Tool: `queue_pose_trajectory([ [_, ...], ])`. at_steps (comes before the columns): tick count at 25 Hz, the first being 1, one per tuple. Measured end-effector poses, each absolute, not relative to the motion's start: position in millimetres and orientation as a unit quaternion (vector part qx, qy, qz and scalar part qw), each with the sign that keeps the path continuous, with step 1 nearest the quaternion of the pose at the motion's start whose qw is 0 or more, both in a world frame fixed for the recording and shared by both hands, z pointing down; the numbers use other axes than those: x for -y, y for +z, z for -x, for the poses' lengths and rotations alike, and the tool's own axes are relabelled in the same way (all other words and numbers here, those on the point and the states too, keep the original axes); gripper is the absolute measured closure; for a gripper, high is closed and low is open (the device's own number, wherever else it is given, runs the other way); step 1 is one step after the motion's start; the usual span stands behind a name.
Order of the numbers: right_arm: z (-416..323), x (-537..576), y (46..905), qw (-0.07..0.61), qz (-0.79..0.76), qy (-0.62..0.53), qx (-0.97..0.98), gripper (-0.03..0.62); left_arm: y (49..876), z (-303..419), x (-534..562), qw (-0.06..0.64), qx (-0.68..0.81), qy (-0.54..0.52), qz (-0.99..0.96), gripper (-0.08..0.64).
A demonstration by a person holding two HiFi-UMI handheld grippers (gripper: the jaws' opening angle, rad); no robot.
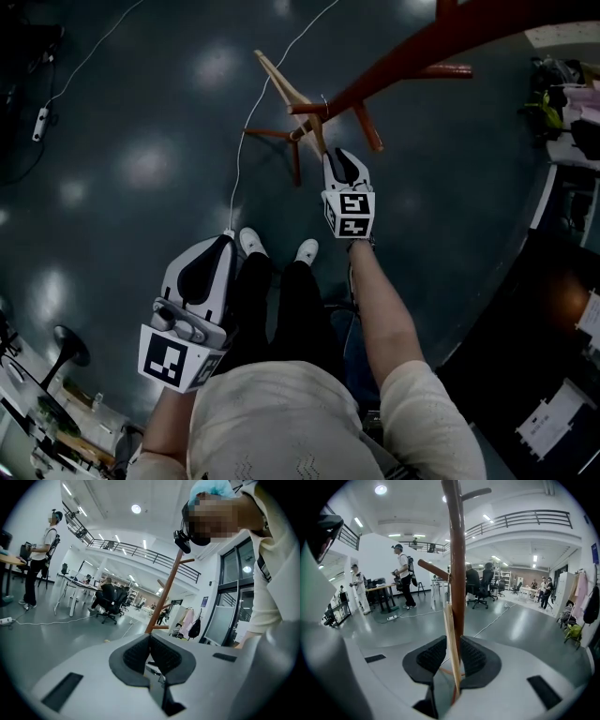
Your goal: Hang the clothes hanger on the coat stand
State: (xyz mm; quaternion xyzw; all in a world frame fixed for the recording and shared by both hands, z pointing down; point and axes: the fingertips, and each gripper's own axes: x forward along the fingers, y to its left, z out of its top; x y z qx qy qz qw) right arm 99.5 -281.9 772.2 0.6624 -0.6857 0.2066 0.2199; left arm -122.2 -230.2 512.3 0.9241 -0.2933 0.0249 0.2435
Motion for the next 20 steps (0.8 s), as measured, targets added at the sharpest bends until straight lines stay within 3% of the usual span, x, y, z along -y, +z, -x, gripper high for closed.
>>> queue_pose_trajectory([
  [9,-81,215,700,0.197,-0.659,0.215,0.693,0.515,484,123,205,0.220,0.284,0.016,-0.933,0.548],
  [15,-51,172,611,0.134,-0.654,0.206,0.716,0.567,454,109,182,0.179,0.243,0.015,-0.953,0.548],
  [20,11,142,519,0.081,-0.612,0.180,0.766,0.572,426,118,170,0.135,0.233,0.019,-0.963,0.548],
])
